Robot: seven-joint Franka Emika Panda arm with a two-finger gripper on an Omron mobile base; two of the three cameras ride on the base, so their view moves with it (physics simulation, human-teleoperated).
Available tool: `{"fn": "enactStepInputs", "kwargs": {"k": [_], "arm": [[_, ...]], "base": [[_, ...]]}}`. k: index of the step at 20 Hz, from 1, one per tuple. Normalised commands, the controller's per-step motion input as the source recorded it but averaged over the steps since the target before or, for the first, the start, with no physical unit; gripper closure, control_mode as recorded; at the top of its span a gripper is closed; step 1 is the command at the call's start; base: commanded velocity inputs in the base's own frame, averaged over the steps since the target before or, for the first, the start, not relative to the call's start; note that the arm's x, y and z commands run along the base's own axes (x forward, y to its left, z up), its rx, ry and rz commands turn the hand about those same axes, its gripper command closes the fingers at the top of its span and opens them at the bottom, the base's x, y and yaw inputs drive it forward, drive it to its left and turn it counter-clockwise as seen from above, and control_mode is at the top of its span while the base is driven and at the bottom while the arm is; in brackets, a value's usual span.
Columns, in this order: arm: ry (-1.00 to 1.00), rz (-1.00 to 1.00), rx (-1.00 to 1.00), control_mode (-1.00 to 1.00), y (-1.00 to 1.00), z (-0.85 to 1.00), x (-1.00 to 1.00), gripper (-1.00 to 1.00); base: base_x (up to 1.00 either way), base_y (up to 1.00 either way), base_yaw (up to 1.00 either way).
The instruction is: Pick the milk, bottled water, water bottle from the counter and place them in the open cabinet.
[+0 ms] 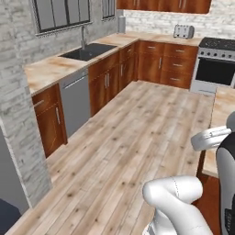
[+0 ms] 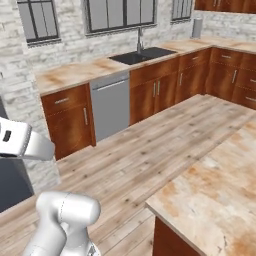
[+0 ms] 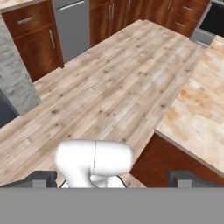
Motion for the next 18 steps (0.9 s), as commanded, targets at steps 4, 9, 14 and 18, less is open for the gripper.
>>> {"fn": "enactStepInputs", "kwargs": {"k": [4, 9, 14, 18], "arm": [[0.00, 0.00, 0.00, 1.00, 0.00, 0.00, 0.00, -1.00], [0.00, 0.00, 0.00, 1.00, 0.00, 0.00, 0.00, -1.00], [0.00, 0.00, 0.00, 1.00, 0.00, 0.00, 0.00, -1.00], [0.00, 0.00, 0.00, 1.00, 0.00, 0.00, 0.00, -1.00]], "base": [[0.19, 0.39, -0.12], [0.37, 0.29, -0.22], [0.51, 0.30, -0.26], [0.61, 0.27, -0.27]]}}
